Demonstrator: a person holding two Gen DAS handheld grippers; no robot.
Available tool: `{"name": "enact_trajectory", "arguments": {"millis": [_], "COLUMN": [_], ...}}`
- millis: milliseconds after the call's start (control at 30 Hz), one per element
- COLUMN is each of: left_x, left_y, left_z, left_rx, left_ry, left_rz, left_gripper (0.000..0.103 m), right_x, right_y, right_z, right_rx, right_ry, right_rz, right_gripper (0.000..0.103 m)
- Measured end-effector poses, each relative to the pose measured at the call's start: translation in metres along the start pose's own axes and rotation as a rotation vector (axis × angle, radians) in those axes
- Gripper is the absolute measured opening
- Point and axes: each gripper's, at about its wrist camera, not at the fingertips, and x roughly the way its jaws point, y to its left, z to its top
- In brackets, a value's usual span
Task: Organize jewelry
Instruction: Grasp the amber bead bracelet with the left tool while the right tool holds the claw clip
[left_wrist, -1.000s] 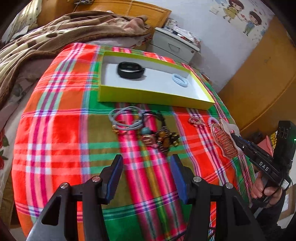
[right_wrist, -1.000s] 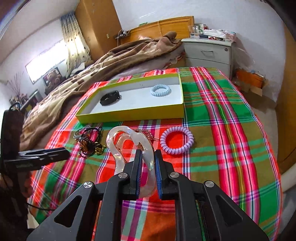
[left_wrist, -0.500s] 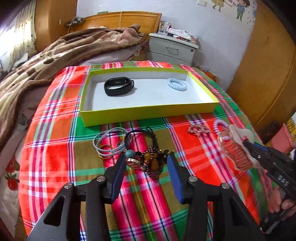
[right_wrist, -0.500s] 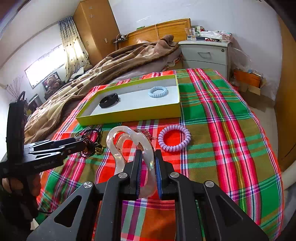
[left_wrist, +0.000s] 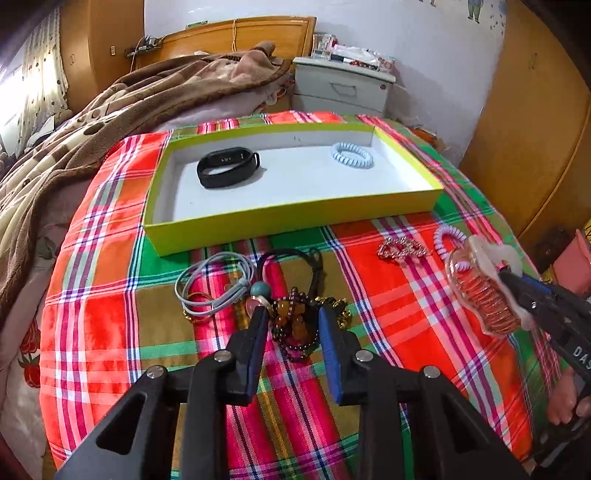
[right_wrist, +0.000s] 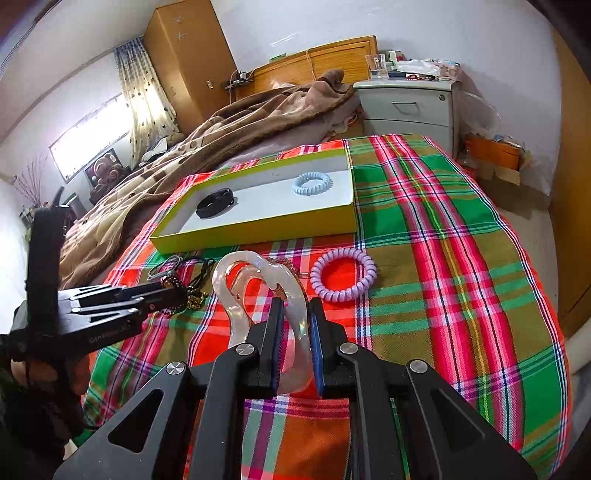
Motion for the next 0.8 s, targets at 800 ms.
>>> {"name": "enact_trajectory", "arguments": {"millis": [800], "left_x": [-0.011], "left_y": [0.016], "left_z": [-0.003], "left_rx": [-0.084], "left_ry": [-0.012], "left_rz": [-0.071], "left_gripper": [0.015], "right_x": [-0.003], "right_y": [0.004], "right_z": [-0.001], "right_rx": [0.002], "right_ry": [-0.009], "right_rz": [-0.016], "right_gripper": [0.014]}}
